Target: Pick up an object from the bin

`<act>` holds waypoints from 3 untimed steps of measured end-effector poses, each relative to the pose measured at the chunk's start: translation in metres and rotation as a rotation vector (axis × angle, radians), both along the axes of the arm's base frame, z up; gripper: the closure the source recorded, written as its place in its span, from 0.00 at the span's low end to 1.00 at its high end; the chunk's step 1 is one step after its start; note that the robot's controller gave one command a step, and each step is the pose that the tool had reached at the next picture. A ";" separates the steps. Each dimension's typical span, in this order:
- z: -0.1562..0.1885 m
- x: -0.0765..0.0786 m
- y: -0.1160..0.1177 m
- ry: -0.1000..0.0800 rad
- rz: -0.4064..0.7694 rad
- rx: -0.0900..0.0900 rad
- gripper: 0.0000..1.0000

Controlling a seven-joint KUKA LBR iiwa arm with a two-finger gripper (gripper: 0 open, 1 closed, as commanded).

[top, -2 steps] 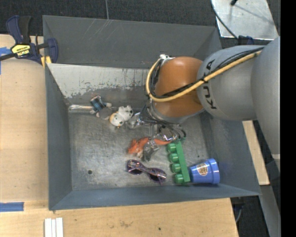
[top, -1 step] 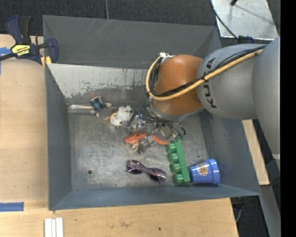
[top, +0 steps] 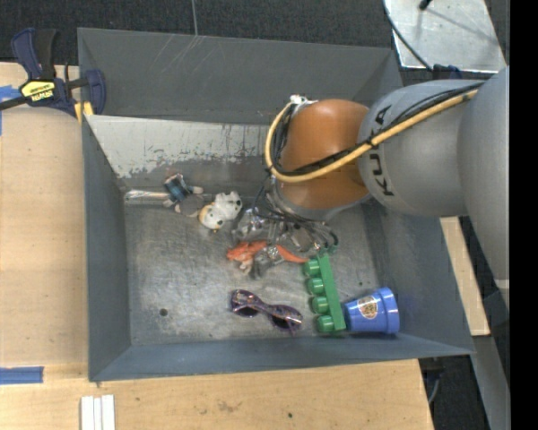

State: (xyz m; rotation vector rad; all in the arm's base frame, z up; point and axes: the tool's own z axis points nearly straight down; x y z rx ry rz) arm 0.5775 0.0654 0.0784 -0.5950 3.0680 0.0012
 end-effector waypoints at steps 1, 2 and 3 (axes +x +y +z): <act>0.001 0.000 0.000 0.003 0.000 -0.001 1.00; 0.008 -0.002 0.000 0.014 0.000 -0.003 1.00; 0.027 -0.004 -0.001 0.023 -0.001 -0.004 1.00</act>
Offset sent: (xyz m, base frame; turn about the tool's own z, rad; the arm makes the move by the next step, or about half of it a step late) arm -0.0001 0.0000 0.0600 0.0000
